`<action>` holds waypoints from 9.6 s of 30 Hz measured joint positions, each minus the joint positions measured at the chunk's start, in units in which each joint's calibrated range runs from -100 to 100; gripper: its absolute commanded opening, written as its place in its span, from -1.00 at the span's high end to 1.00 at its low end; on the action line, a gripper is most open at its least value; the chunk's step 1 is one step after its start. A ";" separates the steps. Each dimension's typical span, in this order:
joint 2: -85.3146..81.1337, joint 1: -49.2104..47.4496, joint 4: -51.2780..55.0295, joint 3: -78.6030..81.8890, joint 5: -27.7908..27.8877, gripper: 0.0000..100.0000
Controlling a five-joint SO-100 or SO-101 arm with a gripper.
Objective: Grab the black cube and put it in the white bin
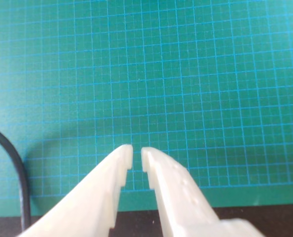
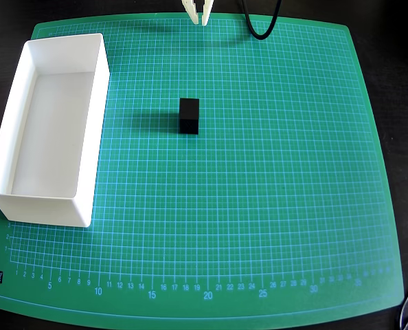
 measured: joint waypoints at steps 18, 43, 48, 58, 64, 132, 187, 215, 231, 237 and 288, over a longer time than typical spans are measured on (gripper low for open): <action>0.00 0.00 0.00 0.00 0.05 0.98; 0.00 0.00 0.00 0.00 -0.05 0.98; 0.00 0.00 0.00 0.00 -0.05 0.96; 0.60 3.14 8.87 -8.96 -0.05 0.63; 9.95 6.63 13.05 -21.64 0.00 0.62; 123.21 1.92 6.40 -107.38 3.17 0.61; 99.23 20.50 21.67 -109.37 12.29 0.98; 142.26 30.27 31.57 -167.04 20.36 0.98; 150.26 32.53 26.96 -171.48 20.36 0.98; 150.26 32.53 25.60 -171.48 20.36 0.98; 150.00 32.27 21.16 -171.48 20.26 0.73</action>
